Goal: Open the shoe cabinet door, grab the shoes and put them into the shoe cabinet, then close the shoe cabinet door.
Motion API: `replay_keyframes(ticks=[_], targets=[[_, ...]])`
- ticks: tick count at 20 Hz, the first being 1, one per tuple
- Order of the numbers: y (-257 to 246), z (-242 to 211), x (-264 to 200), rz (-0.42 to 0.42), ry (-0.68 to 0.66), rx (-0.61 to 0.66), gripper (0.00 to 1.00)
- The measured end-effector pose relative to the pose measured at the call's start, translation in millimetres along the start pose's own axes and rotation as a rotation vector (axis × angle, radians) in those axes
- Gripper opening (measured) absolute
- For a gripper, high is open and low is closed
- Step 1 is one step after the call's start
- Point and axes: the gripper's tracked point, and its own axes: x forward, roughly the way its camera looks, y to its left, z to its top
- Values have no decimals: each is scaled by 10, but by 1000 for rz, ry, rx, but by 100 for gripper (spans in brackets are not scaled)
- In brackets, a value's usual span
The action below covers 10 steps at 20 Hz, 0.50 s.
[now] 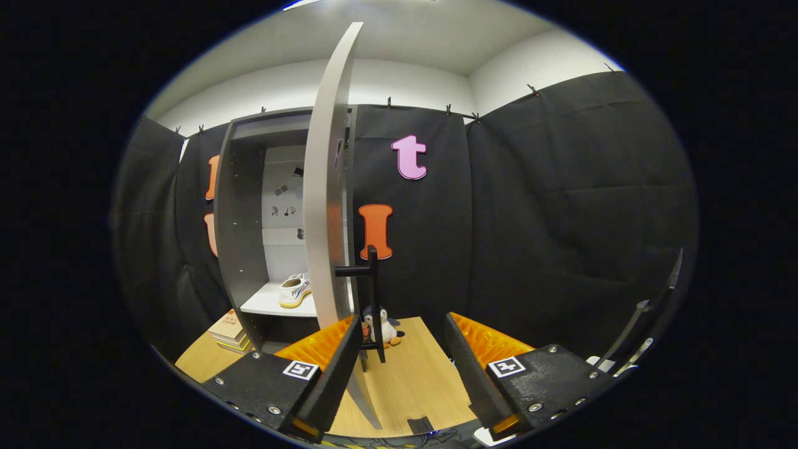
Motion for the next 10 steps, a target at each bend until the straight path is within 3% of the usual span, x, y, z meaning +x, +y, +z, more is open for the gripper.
replay_keyframes(ticks=[7, 10], targets=[[135, 14, -46, 33, -20, 0, 83], [373, 8, -85, 88, -24, -18, 83]])
